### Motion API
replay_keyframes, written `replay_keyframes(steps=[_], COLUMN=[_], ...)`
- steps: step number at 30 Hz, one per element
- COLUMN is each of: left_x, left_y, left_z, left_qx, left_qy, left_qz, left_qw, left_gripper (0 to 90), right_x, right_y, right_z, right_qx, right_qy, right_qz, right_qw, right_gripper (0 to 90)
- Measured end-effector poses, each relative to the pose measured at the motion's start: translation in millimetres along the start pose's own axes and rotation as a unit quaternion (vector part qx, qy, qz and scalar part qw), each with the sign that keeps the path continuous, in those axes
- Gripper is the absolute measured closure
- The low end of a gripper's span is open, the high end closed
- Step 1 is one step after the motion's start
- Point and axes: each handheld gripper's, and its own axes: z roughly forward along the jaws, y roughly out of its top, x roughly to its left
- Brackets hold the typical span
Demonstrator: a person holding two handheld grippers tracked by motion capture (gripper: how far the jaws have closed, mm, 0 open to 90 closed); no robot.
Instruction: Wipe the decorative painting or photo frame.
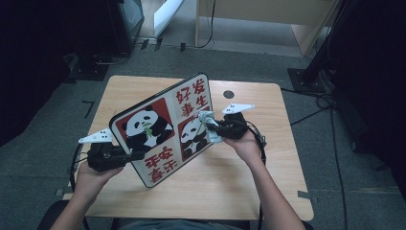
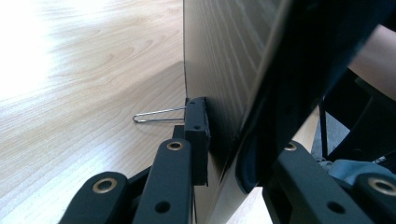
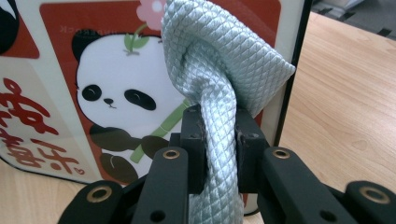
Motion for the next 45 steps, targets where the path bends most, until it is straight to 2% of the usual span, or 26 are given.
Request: replay_keyframes(steps=[14, 20, 21, 23, 28, 30, 34, 40, 43, 45], left_x=[-0.4, -0.5, -0.6, -0.3, 0.7, 0.5, 0.8, 1.4, 1.5, 1.5], left_y=[-1.2, -0.8, -0.6, -0.7, -1.0, -1.1, -1.0, -0.9, -0.9, -0.9], left_z=[0.1, 0.8, 0.7, 0.7, 0.8, 1.1, 1.2, 1.2, 1.1, 1.3], left_qx=[-0.01, -0.011, -0.011, -0.01, -0.012, -0.01, -0.011, -0.01, -0.01, -0.01], left_qy=[0.006, 0.008, 0.008, 0.007, 0.001, -0.003, -0.005, -0.006, -0.005, -0.006], left_qz=[0.004, 0.006, 0.005, 0.005, 0.001, 0.001, 0.0, -0.001, 0.001, 0.0], left_qw=[0.9999, 0.9999, 0.9999, 0.9999, 0.9999, 0.9999, 0.9999, 0.9999, 0.9999, 0.9999], left_gripper=[78.2, 78.2, 78.2, 78.2, 77.8, 77.5, 77.2, 77.1, 77.0, 77.0], right_x=[-9.0, -10.9, -10.4, -11.0, -13.0, -13.1, -13.0, -13.3, -15.9, -16.0], right_y=[-26.7, -31.9, -35.0, -38.4, -44.3, -48.7, -54.2, -62.1, -67.7, -68.5], right_z=[8.3, 11.5, 12.2, 14.0, 18.0, 21.9, 25.3, 28.1, 29.8, 30.4], right_qx=[0.01, 0.025, 0.039, 0.051, 0.054, 0.054, 0.066, 0.067, 0.056, 0.062], right_qy=[-0.006, -0.002, -0.004, -0.002, 0.001, 0.006, 0.01, 0.016, 0.023, 0.022], right_qz=[0.015, 0.026, 0.03, 0.03, 0.035, 0.045, 0.051, 0.052, 0.051, 0.047], right_qw=[0.9998, 0.9994, 0.9988, 0.9982, 0.9979, 0.9975, 0.9965, 0.9963, 0.9969, 0.9967], right_gripper=[77.7, 77.5, 77.5, 77.5, 77.5, 77.5, 77.5, 77.5, 77.5, 77.4])
